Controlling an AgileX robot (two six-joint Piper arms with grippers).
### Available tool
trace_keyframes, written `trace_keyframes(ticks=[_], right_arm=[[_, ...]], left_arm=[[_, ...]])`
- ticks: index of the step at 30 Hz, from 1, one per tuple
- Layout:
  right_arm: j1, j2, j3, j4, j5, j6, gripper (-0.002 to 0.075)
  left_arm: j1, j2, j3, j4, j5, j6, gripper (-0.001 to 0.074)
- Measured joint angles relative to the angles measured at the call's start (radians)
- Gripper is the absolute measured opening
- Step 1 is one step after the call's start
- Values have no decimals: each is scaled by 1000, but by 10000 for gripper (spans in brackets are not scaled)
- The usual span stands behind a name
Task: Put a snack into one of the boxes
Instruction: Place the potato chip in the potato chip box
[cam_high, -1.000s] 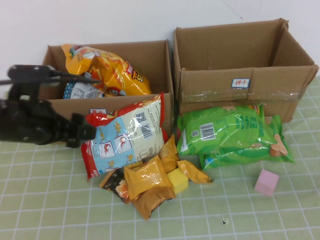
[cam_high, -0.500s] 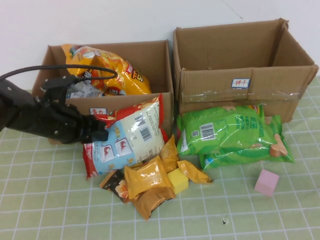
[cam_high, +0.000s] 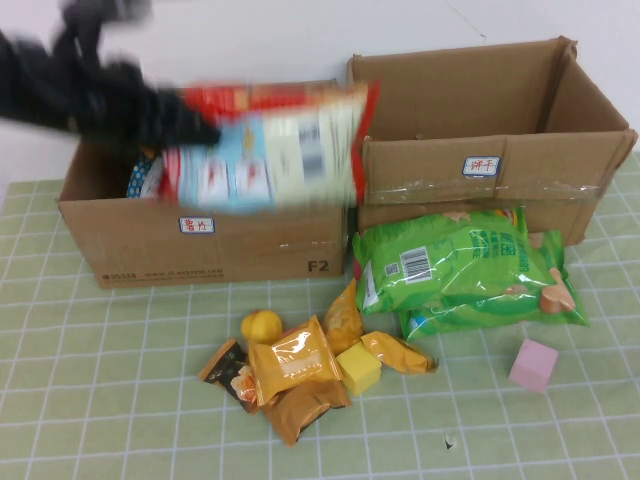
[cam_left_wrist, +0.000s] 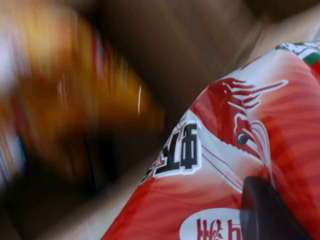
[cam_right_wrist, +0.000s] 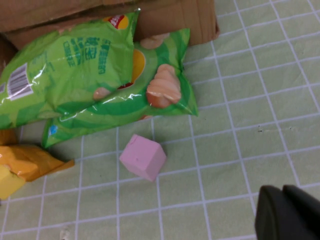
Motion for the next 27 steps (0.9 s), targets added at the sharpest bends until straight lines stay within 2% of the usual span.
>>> trace_keyframes(ticks=[3,7,12,18,20,22,24,27], right_arm=[[0,0,0,5,0,0,0],[0,0,0,7,0,0,0],[0,0,2,9,0,-10,0],[0,0,2,11,0,-29,0],[0,0,2,13,10,-40,0],[0,0,2,15,22,-44,0],[0,0,2,15,33,-47,0],[0,0,2,15,37,-47,0]], left_arm=[[0,-10,-138,0,-10,-6,69],[0,-10,-258,0,-119,73,69],[0,32,-278,0,-302,219,69],[-13,201,-278,64,-269,280,75],[-24,236,-278,130,-263,304,133],[-37,248,-278,198,-261,311,233],[-41,250,-278,242,-254,311,376],[-41,239,-278,304,-252,272,529]])
